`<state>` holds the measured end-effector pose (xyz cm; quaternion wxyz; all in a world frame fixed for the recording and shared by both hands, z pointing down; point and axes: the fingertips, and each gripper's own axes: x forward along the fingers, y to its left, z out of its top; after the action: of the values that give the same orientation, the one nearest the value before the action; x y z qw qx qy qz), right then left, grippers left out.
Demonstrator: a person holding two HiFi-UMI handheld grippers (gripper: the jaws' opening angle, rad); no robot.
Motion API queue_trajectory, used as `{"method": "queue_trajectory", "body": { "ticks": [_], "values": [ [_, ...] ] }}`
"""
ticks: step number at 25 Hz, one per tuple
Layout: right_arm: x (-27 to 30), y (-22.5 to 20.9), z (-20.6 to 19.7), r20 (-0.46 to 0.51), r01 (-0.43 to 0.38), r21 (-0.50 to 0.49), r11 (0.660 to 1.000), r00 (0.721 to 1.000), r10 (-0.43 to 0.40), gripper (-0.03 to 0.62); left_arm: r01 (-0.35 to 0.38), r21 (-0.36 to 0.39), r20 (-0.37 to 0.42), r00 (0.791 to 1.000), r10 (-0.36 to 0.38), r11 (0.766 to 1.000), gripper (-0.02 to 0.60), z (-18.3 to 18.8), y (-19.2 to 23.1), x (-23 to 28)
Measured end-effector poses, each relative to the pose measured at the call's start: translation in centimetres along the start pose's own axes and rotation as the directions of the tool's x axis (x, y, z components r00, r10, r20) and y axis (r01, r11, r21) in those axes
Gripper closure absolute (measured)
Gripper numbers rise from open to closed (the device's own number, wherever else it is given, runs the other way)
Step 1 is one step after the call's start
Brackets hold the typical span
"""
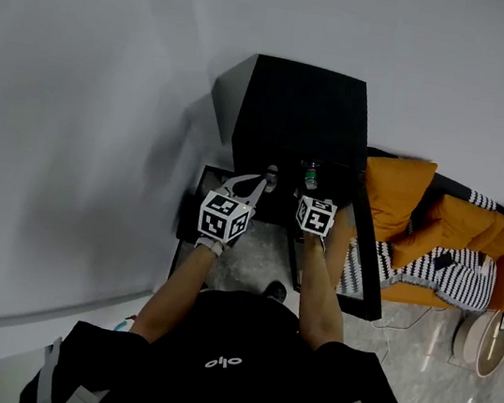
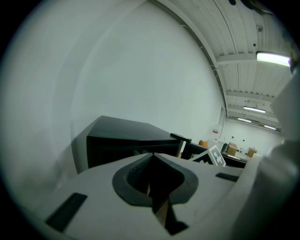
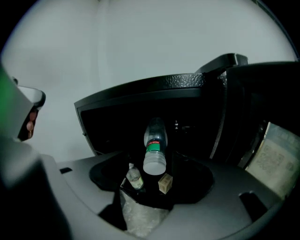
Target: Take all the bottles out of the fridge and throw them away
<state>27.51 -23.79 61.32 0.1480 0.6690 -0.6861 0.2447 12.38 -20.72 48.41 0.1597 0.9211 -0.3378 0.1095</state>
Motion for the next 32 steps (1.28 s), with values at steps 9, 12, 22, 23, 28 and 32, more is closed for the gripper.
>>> {"method": "queue_trajectory", "body": {
  "ticks": [9, 12, 22, 23, 28, 32],
  "values": [
    [4.3, -0.9, -1.1, -0.064, -0.002, -0.027, 1.0, 0.998, 0.001, 0.326, -0.042, 0.004, -0.023, 0.999, 0.042, 0.999, 0.575, -0.4, 1.2, 0.0],
    [5.2, -0.7, -1.7, -0.092, -0.006, -0.053, 0.999, 0.996, 0.001, 0.327, -0.055, 0.002, -0.028, 0.998, 0.055, 0.998, 0.575, -0.6, 1.6, -0.2],
    [5.2, -1.0, -2.1, -0.1, 0.035, -0.116, 0.993, 0.994, -0.047, 0.39, -0.074, 0.001, -0.044, 0.996, 0.074, 0.997, 0.575, -1.3, 2.1, -0.8],
    [4.8, -0.9, -2.0, -0.096, 0.035, -0.115, 0.993, 0.994, -0.046, 0.39, -0.073, 0.002, -0.043, 0.996, 0.073, 0.997, 0.575, -1.2, 2.1, -0.8],
    [2.1, -0.1, -2.1, -0.096, 0.048, -0.132, 0.99, 0.994, -0.061, 0.39, -0.058, 0.003, -0.036, 0.998, 0.058, 0.998, 0.575, -1.1, 1.6, -1.0],
    [0.1, 0.3, -2.4, -0.068, 0.05, -0.128, 0.991, 0.996, -0.059, 0.39, -0.038, 0.003, -0.034, 0.999, 0.038, 0.999, 0.575, -1.2, 0.8, -1.2]
  ]
}}
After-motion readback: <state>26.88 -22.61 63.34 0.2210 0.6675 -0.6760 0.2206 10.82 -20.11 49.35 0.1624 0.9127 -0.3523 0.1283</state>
